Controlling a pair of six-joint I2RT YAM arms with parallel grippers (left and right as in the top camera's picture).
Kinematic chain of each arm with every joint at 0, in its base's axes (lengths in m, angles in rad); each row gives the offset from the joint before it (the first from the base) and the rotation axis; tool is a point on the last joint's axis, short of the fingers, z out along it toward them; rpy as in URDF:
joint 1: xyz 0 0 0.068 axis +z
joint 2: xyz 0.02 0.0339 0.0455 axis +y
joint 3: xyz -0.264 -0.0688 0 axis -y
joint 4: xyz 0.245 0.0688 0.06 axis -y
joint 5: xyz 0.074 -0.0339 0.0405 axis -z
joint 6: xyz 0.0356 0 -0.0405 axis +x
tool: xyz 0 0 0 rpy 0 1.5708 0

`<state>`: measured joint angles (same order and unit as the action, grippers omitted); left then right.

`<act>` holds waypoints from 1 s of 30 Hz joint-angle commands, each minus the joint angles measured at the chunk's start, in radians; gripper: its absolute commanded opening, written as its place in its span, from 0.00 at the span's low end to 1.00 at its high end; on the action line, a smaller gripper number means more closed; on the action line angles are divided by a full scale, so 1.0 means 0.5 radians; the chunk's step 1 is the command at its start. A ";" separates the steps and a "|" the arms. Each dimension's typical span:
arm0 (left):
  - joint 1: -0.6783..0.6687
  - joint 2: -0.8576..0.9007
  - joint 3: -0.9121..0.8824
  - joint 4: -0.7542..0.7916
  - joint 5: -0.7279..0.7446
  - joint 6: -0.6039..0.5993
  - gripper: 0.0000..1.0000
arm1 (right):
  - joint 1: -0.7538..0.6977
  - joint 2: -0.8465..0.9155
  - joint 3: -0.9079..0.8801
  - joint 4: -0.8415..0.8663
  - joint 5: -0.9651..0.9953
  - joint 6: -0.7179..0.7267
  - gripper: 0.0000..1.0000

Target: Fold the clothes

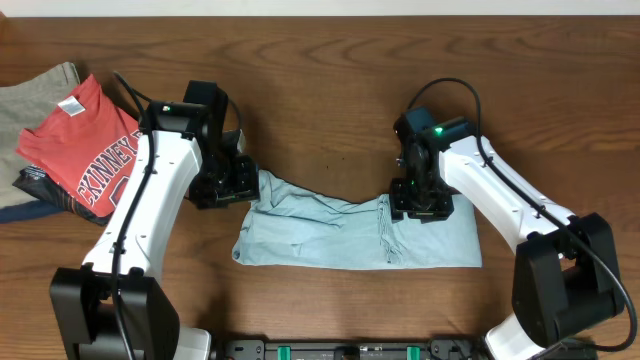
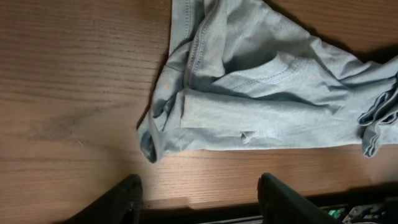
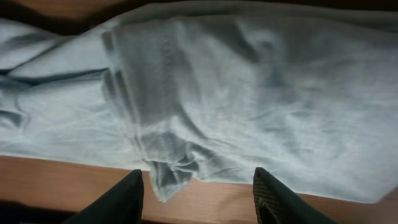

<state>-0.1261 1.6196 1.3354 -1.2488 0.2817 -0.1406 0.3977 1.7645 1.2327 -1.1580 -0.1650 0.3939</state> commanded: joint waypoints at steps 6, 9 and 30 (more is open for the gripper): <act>0.005 -0.007 -0.022 -0.006 -0.011 -0.004 0.78 | 0.029 -0.021 -0.014 0.034 0.179 0.005 0.55; 0.005 -0.007 -0.074 0.012 -0.011 0.005 0.82 | 0.029 -0.021 -0.014 0.047 0.179 0.007 0.54; 0.005 0.085 -1.013 1.219 0.314 0.063 0.91 | 0.030 -0.021 -0.014 0.089 0.180 0.005 0.54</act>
<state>-0.1261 1.6409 0.8612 -0.6769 0.3534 -0.1226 0.3977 1.7645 1.2293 -1.1133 -0.0853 0.3939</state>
